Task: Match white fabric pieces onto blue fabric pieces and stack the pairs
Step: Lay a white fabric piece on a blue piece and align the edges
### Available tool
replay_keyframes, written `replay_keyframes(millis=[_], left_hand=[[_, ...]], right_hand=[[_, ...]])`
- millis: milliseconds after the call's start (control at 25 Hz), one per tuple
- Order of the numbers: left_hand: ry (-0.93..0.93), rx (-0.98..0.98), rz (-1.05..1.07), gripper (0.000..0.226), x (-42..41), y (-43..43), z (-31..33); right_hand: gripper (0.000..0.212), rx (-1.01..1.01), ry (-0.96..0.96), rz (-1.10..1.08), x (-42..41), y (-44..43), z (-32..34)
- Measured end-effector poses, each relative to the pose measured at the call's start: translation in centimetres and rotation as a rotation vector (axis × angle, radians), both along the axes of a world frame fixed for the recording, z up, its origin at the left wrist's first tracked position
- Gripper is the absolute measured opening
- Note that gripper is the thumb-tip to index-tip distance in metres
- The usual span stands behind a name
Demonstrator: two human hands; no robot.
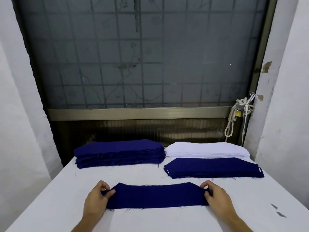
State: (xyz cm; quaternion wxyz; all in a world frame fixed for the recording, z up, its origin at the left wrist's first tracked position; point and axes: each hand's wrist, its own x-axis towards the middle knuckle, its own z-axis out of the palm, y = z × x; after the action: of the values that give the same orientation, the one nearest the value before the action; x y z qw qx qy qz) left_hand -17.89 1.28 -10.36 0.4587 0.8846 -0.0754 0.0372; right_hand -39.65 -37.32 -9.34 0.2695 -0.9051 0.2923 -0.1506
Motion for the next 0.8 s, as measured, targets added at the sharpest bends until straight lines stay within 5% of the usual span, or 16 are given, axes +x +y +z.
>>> replay_keyframes(millis=[520, 800], left_hand=[[-0.023, -0.046, 0.134, 0.025, 0.1, -0.5, 1.1], [-0.349, 0.068, -0.064, 0.018, 2.8, -9.0, 8.4]], right_hand=[[0.033, -0.037, -0.126, -0.204, 0.2, -0.2, 0.5], [0.017, -0.06, -0.233, -0.236, 3.3, -3.8, 4.8]])
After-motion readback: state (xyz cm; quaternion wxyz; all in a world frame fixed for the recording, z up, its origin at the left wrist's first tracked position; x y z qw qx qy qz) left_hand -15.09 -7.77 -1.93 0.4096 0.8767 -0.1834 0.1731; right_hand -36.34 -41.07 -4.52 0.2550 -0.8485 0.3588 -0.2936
